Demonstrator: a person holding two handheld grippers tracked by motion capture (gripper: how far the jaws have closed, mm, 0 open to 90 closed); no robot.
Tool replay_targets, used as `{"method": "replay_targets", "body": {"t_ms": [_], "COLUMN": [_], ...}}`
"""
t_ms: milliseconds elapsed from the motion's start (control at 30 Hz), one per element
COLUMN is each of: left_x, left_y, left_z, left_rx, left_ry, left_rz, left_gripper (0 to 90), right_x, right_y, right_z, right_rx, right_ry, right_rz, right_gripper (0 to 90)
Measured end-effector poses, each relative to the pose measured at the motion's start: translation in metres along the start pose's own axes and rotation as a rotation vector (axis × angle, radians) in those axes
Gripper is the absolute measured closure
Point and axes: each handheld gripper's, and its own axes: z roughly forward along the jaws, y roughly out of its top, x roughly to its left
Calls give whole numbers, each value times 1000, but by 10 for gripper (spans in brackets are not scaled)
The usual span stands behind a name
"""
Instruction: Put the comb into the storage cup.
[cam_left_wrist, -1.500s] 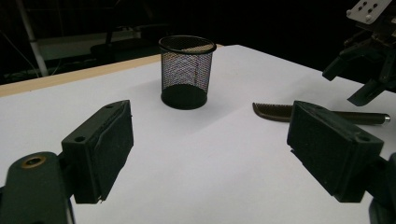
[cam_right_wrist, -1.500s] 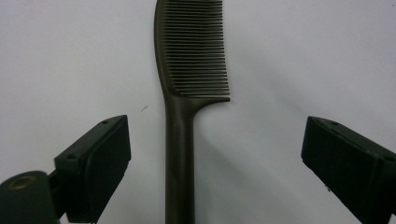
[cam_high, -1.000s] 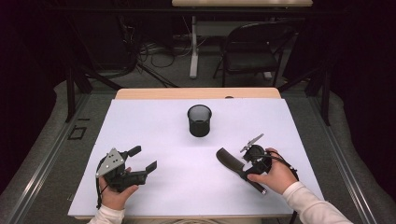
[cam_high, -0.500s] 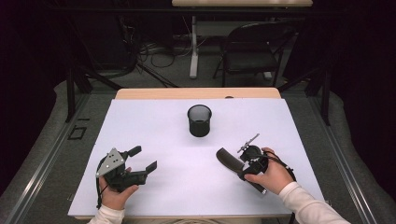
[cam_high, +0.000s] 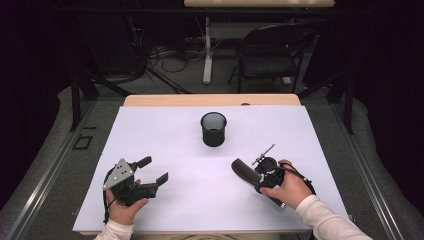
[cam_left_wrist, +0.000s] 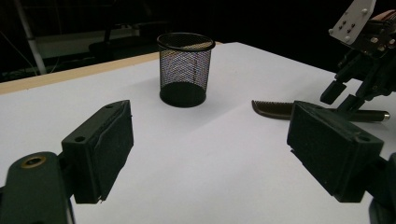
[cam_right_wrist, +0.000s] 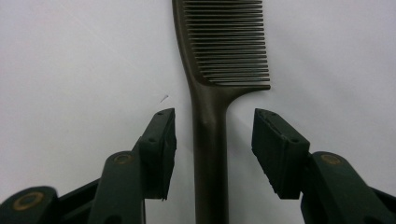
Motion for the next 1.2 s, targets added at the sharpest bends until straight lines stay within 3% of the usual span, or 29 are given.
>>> {"method": "replay_targets", "body": {"t_ms": [233,467,533,667,767,867,900,933,967,1000,1167,1200], "left_x": [0,0,0,0,0,0,0,0,0,0,0,0], "left_y": [0,0,0,0,0,0,0,0,0,0,0,0], "left_z": [0,1,1,1,1,1,1,1,1,1,1,1], "left_rx": [1,-1,-2,1,2,-1,1,0,1,1,1,1], "left_ry": [-1,-1,1,0,0,2,2,2,2,2,2,2], "left_rz": [2,-2,-2,0,0,-2,-1,-1,-1,-1,-1,-1], "left_gripper": [146,147,147,147,147,147,147,147,147,147,147,147], "right_x": [0,-1,-1,0,0,0,-1,-1,-1,0,0,0], "right_y": [2,2,3,2,3,2,5,6,5,3,3,4], "right_z": [1,5,4,7,7,9,4,4,5,10,11,9], "right_rx": [35,17,55,51,84,68,141,154,137,78,83,106], "right_ry": [0,15,15,16,14,12,5,4,8,15,5,9], "right_rz": [-18,-18,-23,-23,-33,-36,-48,-54,-50,-37,-53,-54], "right_gripper": [566,603,617,632,643,650,657,660,661,667,679,684]}}
